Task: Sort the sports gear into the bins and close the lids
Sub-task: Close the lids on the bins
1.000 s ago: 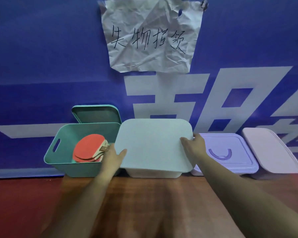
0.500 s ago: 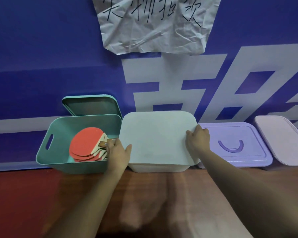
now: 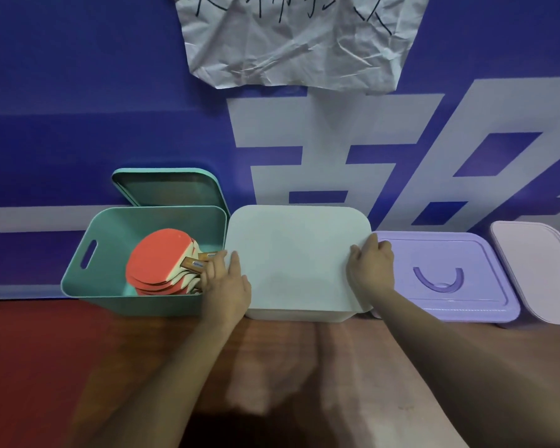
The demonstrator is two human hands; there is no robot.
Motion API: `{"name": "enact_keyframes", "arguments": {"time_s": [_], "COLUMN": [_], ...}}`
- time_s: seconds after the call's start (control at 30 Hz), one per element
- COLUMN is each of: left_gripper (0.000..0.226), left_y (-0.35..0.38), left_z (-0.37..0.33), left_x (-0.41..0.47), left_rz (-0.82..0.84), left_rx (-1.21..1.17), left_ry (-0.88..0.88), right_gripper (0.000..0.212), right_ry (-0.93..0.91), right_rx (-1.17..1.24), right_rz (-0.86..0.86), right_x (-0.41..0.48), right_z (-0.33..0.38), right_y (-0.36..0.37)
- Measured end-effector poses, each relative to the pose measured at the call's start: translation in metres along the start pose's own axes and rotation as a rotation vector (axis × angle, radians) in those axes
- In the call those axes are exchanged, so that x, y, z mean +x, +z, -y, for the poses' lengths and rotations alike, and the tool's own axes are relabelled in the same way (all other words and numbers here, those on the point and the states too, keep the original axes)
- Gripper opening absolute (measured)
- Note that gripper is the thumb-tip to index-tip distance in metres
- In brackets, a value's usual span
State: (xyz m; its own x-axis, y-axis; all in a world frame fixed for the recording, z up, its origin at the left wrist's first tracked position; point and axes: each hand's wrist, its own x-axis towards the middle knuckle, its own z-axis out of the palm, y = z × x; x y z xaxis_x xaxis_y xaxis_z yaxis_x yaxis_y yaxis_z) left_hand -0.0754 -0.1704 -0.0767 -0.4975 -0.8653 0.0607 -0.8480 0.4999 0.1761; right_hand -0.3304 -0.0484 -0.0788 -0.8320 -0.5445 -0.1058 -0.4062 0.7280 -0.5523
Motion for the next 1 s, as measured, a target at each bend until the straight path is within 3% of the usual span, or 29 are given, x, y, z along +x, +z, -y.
{"name": "enact_keyframes", "arguments": {"time_s": [0.17, 0.33, 0.57, 0.7, 0.8, 0.9, 1.0], "left_gripper": [0.061, 0.063, 0.062, 0.061, 0.063, 0.055, 0.047], "left_y": [0.007, 0.020, 0.025, 0.016, -0.007, -0.042, -0.077], "left_z": [-0.011, -0.013, -0.016, -0.017, -0.014, -0.002, 0.023], "left_x": [0.019, 0.025, 0.025, 0.027, 0.032, 0.025, 0.015], "left_rz": [0.143, 0.143, 0.108, 0.175, 0.203, 0.128, 0.019], "left_rx": [-0.101, 0.087, 0.111, 0.025, -0.094, -0.196, -0.258], "left_ry": [0.131, 0.155, 0.127, 0.117, 0.101, 0.056, -0.024], "right_gripper": [0.049, 0.054, 0.056, 0.055, 0.055, 0.050, 0.050], "right_ry": [-0.138, -0.261, -0.253, -0.266, -0.247, -0.337, -0.394], "right_rx": [-0.150, -0.211, -0.143, -0.263, -0.338, -0.262, -0.171], "right_rz": [0.011, 0.047, 0.069, 0.123, 0.073, 0.020, 0.088], "right_x": [0.003, 0.015, 0.019, 0.019, 0.016, 0.001, -0.018], "right_z": [-0.011, -0.019, -0.021, -0.018, 0.000, 0.036, 0.076], "right_y": [0.005, 0.015, 0.020, 0.011, -0.004, -0.024, -0.031]}}
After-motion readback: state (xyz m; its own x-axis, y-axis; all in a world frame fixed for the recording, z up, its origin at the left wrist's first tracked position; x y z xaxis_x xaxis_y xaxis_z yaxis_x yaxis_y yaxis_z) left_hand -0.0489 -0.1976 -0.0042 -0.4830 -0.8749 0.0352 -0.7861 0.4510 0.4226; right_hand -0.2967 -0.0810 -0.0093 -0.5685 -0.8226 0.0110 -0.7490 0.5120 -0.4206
